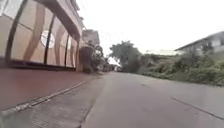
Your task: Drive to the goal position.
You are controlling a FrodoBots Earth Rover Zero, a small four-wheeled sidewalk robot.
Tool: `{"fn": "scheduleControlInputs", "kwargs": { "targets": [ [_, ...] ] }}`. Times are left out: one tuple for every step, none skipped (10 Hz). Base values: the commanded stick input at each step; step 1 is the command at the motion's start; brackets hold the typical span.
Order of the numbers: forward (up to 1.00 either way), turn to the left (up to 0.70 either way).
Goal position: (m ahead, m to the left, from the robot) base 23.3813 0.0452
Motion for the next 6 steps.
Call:
{"fn": "scheduleControlInputs", "kwargs": {
  "targets": [
    [0.7, 0.0],
    [0.7, 0.0],
    [0.7, 0.0],
    [0.7, 0.0],
    [0.7, 0.0],
    [0.7, 0.0]
  ]
}}
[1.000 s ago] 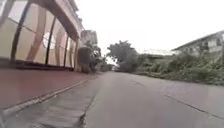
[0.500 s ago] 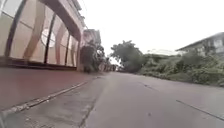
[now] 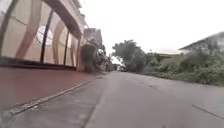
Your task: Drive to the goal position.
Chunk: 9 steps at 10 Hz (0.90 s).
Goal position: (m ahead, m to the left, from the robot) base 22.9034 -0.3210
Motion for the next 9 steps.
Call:
{"fn": "scheduleControlInputs", "kwargs": {
  "targets": [
    [0.7, 0.0],
    [0.7, 0.0],
    [0.7, 0.0],
    [0.7, 0.0],
    [0.7, 0.0],
    [0.7, 0.0],
    [0.7, 0.0],
    [0.7, 0.0],
    [0.7, 0.0]
  ]
}}
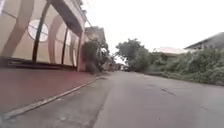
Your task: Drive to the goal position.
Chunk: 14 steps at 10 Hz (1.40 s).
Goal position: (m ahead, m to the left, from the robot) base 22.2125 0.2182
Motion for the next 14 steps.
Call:
{"fn": "scheduleControlInputs", "kwargs": {
  "targets": [
    [0.7, 0.0],
    [0.7, 0.0],
    [0.7, 0.0],
    [0.7, 0.0],
    [0.7, -0.03],
    [0.7, -0.11],
    [0.7, -0.26],
    [0.7, -0.34],
    [0.7, -0.17],
    [0.7, 0.0],
    [0.7, 0.0],
    [0.7, 0.0],
    [0.7, 0.0],
    [0.7, 0.0]
  ]
}}
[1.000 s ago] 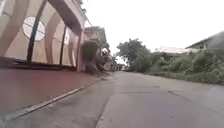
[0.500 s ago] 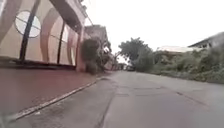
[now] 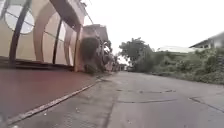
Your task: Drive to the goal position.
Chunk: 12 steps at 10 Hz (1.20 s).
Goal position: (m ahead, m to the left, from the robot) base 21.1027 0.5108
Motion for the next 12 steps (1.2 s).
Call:
{"fn": "scheduleControlInputs", "kwargs": {
  "targets": [
    [0.7, 0.0],
    [0.7, 0.0],
    [0.7, 0.0],
    [0.7, -0.22],
    [0.7, -0.33],
    [0.7, -0.34],
    [0.7, -0.19],
    [0.7, 0.0],
    [0.7, 0.0],
    [0.7, 0.0],
    [0.7, 0.0],
    [0.7, 0.0]
  ]
}}
